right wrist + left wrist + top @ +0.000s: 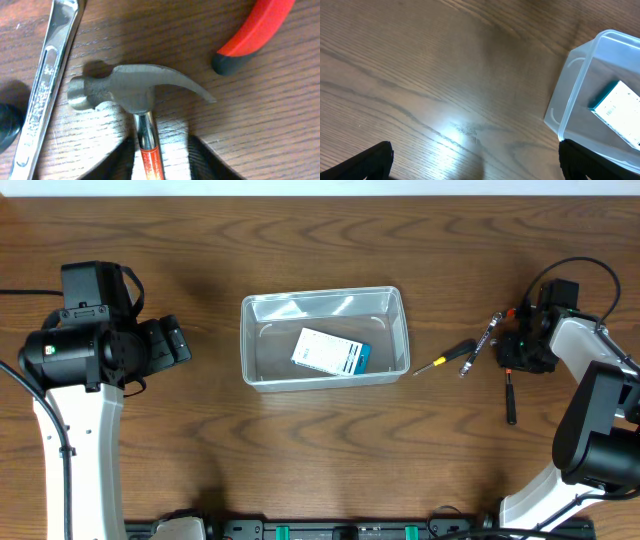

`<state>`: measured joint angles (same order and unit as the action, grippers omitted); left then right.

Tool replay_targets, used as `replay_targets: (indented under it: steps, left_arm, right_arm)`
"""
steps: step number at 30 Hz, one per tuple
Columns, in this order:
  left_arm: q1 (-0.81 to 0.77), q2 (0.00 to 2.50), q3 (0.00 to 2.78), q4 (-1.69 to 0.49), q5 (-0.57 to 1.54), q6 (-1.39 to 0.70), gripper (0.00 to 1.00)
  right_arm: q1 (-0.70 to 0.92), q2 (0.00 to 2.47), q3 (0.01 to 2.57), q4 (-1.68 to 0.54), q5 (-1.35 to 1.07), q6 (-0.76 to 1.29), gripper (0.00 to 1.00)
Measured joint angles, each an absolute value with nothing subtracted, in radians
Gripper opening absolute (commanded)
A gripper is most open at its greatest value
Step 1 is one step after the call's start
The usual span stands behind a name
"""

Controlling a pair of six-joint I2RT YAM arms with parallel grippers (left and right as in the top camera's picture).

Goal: Pack container
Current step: 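Grasp the red-handled claw hammer by its handle with the right gripper, then carry the hammer over the container and lower it inside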

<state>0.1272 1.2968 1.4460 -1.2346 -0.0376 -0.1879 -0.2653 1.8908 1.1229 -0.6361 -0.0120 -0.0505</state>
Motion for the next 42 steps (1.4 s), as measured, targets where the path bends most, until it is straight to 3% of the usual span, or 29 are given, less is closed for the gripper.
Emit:
replay_targets:
  steps: [4, 6, 10, 17, 24, 33, 42]
  left_arm:
    - [0.127, 1.297, 1.446, -1.235, -0.038, -0.188, 0.98]
    - [0.127, 1.297, 1.446, -1.235, -0.038, -0.188, 0.98]
    - [0.127, 1.297, 1.446, -1.234, -0.038, -0.188, 0.98]
    - [0.127, 1.297, 1.446, -1.235, -0.038, -0.188, 0.98]
    - [0.127, 1.297, 1.446, -1.235, -0.038, -0.188, 0.98]
    - [0.127, 1.297, 1.446, -1.236, -0.038, -0.188, 0.98]
    - [0.127, 1.297, 1.446, -1.245, -0.038, -0.188, 0.98]
  right_arm:
    - [-0.265, 1.891, 1.123, -0.637, -0.013, -0.046, 0.18]
    - [-0.265, 1.891, 1.123, -0.637, -0.013, -0.046, 0.08]
    - [-0.265, 1.891, 1.125, -0.638, -0.016, -0.044, 0.02]
    - [-0.265, 1.891, 1.129, -0.652, -0.016, -0.045, 0.01]
    - [-0.201, 1.848, 1.205, -0.833, -0.029, -0.049, 0.01]
    - [0.105, 1.624, 1.624, -0.86, -0.078, -0.205, 0.01]
    - [0.435, 1.72, 1.66, -0.757, -0.271, -0.593, 0.01]
